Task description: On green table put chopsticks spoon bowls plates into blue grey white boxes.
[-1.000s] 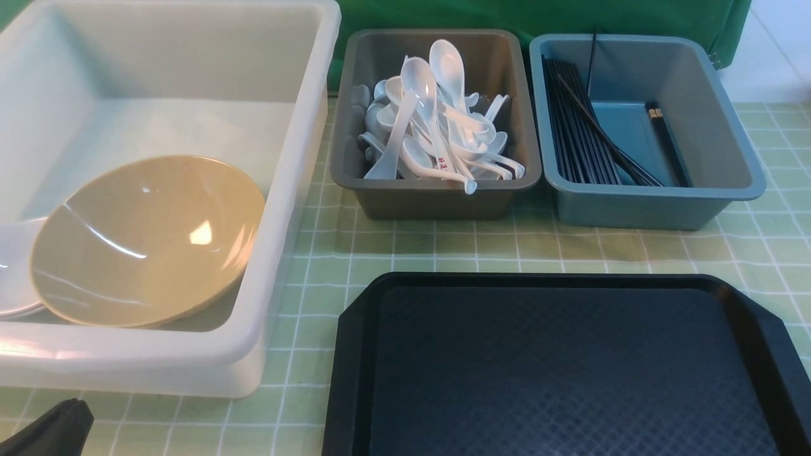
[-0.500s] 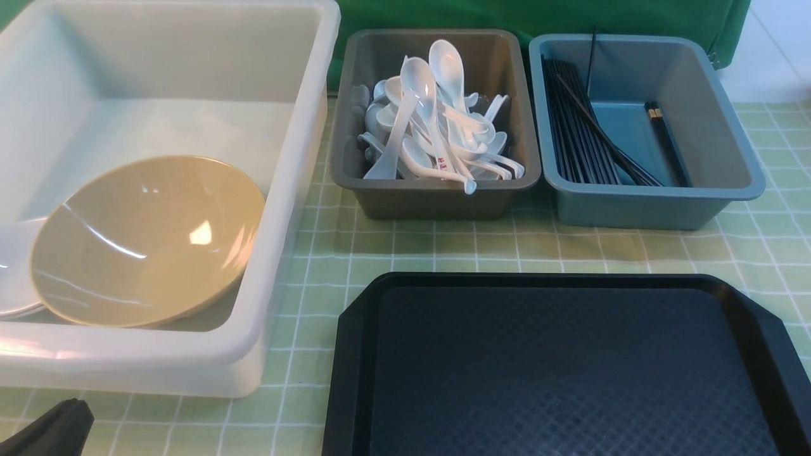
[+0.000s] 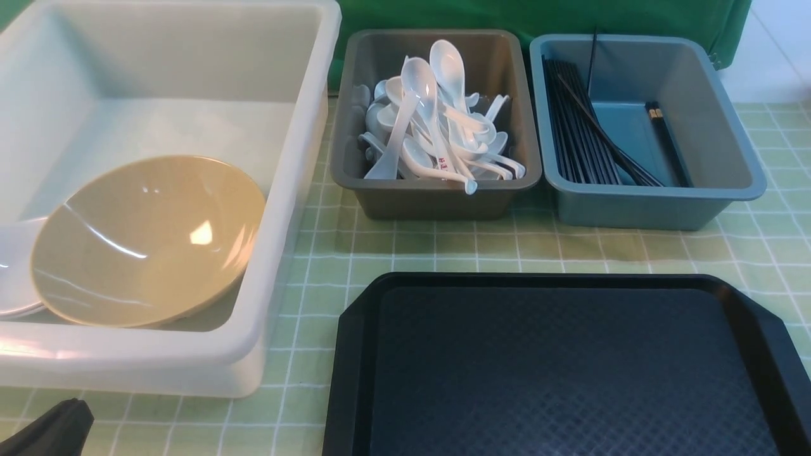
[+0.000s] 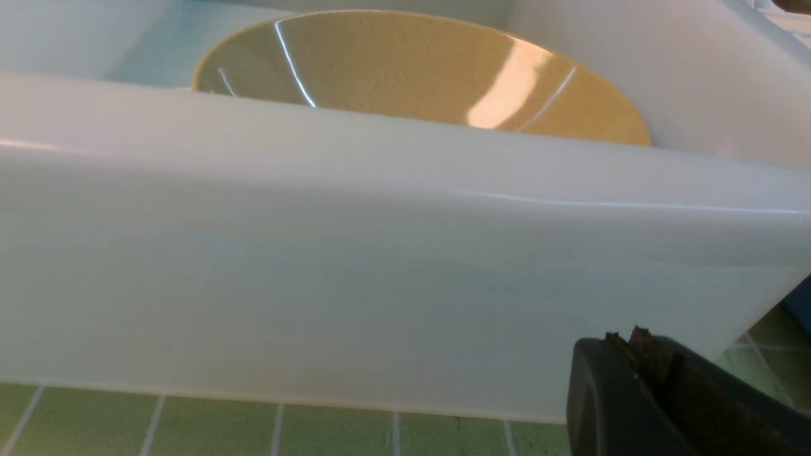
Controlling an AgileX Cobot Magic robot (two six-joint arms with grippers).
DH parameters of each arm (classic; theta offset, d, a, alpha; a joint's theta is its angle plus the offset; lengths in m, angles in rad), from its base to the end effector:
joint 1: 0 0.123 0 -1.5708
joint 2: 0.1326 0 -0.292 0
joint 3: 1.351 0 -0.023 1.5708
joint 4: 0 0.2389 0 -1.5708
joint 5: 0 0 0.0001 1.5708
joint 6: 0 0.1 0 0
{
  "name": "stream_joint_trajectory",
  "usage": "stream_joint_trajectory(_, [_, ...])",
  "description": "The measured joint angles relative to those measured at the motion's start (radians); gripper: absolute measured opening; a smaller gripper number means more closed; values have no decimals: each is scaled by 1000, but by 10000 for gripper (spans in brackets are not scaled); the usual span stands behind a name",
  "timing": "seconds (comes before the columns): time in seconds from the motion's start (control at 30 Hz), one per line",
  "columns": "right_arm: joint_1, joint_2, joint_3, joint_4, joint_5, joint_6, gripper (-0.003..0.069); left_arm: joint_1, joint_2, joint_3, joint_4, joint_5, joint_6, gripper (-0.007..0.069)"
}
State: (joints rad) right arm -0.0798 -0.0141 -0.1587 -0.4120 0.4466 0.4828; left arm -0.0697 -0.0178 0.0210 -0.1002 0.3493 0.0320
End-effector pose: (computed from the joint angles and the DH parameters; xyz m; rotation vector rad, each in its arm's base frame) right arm 0.0308 -0.0199 0.2260 0.2884 1.6994 -0.1295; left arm 0.0422 -0.0064 0.1733 0.0310 1.8358 -0.1240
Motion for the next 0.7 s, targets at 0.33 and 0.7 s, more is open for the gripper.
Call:
stream_joint_trajectory(0.33, [0, 0, 152, 67, -82, -205, 101, 0, 0, 0, 0, -1, 0, -1])
stream_joint_trajectory(0.7, [37, 0, 161, 108, -138, -348, 110, 0, 0, 0, 0, -3, 0, -1])
